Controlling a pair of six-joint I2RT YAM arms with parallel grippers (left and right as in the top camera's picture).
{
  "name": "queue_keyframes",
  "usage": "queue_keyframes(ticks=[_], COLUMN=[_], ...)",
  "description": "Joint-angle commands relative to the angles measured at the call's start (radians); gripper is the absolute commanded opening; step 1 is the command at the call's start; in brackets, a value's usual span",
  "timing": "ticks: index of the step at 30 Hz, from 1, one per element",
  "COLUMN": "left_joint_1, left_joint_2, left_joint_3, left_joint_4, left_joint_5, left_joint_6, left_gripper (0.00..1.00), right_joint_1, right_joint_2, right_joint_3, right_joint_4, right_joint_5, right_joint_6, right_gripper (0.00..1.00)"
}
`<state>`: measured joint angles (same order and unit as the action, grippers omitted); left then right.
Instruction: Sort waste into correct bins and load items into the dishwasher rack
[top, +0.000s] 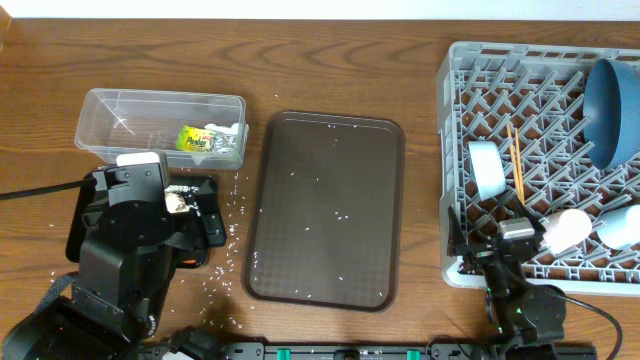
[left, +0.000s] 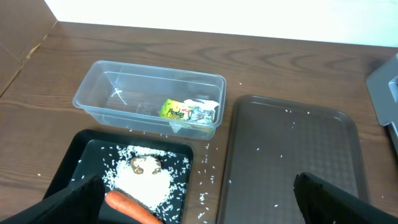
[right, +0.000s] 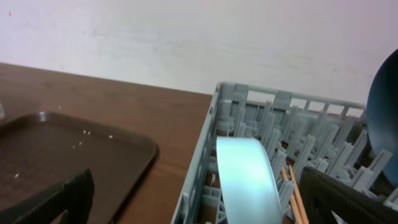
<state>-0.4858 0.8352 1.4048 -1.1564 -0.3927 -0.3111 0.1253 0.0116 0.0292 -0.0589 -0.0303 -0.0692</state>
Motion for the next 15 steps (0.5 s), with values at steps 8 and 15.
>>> queue_keyframes(ticks=[8, 15], left_joint_1=[0.005, 0.005], left_joint_2=[0.0, 0.0], left_joint_3=[0.011, 0.011], left_joint_4=[-0.003, -0.003], left_joint_5=[-0.012, -0.012], left_joint_6=[-0.005, -0.005], left_gripper=[0.98, 0.98], right_joint_1=[-0.014, -0.014], right_joint_2=[-0.006, -0.005], right_joint_3=[-0.024, -0.024], right_joint_4=[-0.012, -0.012], right_joint_5=[-0.006, -0.006], right_joint_6=[0.012, 0.012], right_gripper=[0.99, 0.99])
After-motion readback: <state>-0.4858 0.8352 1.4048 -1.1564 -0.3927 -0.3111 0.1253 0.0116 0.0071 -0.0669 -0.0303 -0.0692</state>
